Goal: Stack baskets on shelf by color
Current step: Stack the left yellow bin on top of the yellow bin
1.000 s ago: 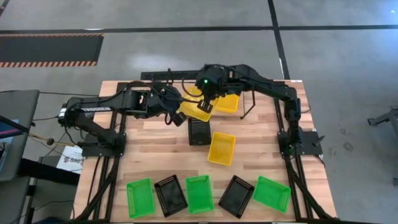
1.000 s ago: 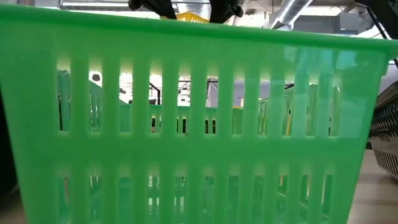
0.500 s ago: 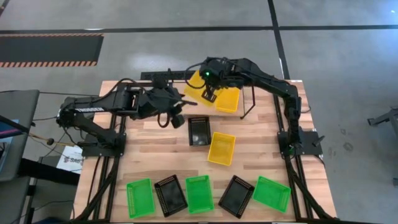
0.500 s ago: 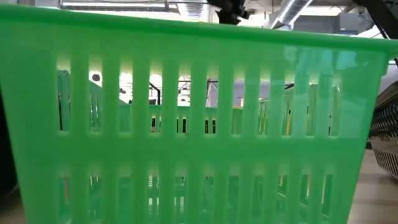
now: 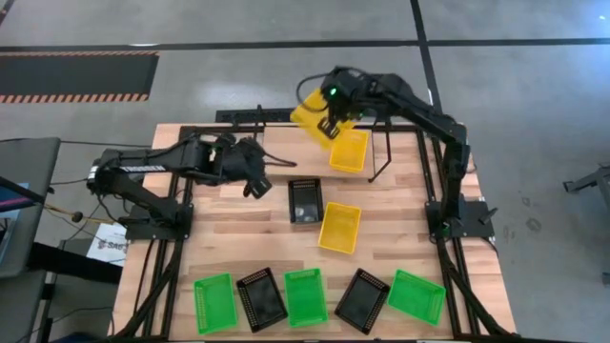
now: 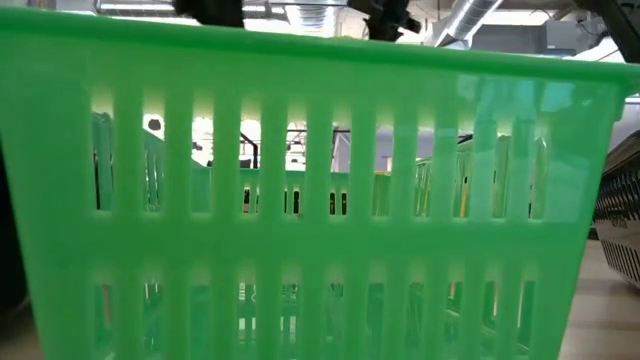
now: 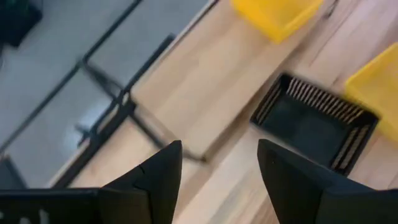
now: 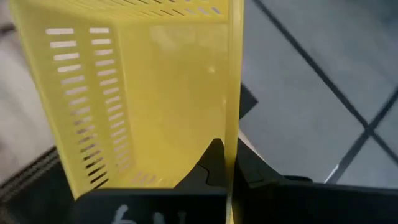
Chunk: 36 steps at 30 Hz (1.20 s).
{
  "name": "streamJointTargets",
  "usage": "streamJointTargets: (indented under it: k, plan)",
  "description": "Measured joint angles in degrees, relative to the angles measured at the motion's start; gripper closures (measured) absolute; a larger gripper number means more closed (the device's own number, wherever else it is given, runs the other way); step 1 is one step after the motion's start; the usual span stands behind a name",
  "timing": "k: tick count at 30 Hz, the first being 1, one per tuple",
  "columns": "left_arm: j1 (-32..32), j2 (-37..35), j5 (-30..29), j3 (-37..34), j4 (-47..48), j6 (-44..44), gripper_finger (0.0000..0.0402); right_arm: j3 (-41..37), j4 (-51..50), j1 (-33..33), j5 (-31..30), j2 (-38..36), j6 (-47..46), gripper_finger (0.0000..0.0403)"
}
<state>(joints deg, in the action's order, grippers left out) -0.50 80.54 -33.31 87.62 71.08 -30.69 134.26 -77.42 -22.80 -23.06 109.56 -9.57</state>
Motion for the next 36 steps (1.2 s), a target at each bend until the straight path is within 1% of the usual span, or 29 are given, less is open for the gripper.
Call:
streamJointTargets:
  k: [2,4,6,10,15,17,20,29,33,36]
  plan:
    - [-0.3,0.0,0.8,-1.9,1.3,-2.4,0.0207,0.0,-1.4,-2.3,0.8,-1.3,-3.4,0.0398]
    - [-0.4,0.1,2.2,-3.4,1.4,-3.4,0.0209,0.0,-3.7,-4.1,2.8,-2.6,-8.5,0.0399]
    - [-0.8,0.0,3.0,-4.6,0.8,-3.7,0.0211,0.0,-7.3,-5.4,3.4,-3.6,-13.2,0.0399]
    - [-0.8,0.1,3.2,-6.2,-1.1,-4.3,0.0213,0.0,-11.6,-5.5,5.2,-4.5,-21.4,0.0399]
    - [-0.8,0.1,3.2,-6.2,-2.4,-4.2,0.0213,0.0,-11.7,-5.4,5.6,-4.1,-28.9,0.0399]
    - [-0.8,0.1,3.8,-6.2,-2.6,-3.9,0.0213,0.0,-11.9,-5.5,5.6,-3.4,-30.0,0.0399]
    - [-0.8,0.1,5.2,-6.2,-2.5,-1.9,0.0213,-2.3,-11.6,-4.9,5.6,-3.4,-31.7,0.0399]
    - [-0.8,0.1,7.1,-6.3,-2.4,2.0,0.0213,-14.3,-11.1,-3.9,6.0,-3.5,-36.0,0.0399]
    - [-0.8,0.1,7.6,-6.3,-2.4,2.4,0.0213,-19.0,-7.6,-4.6,7.5,-3.7,-36.1,0.0399]
    - [-0.8,0.1,7.6,-6.3,-2.4,2.6,0.0213,-21.8,-2.2,-5.6,9.6,-5.0,-35.5,0.0399]
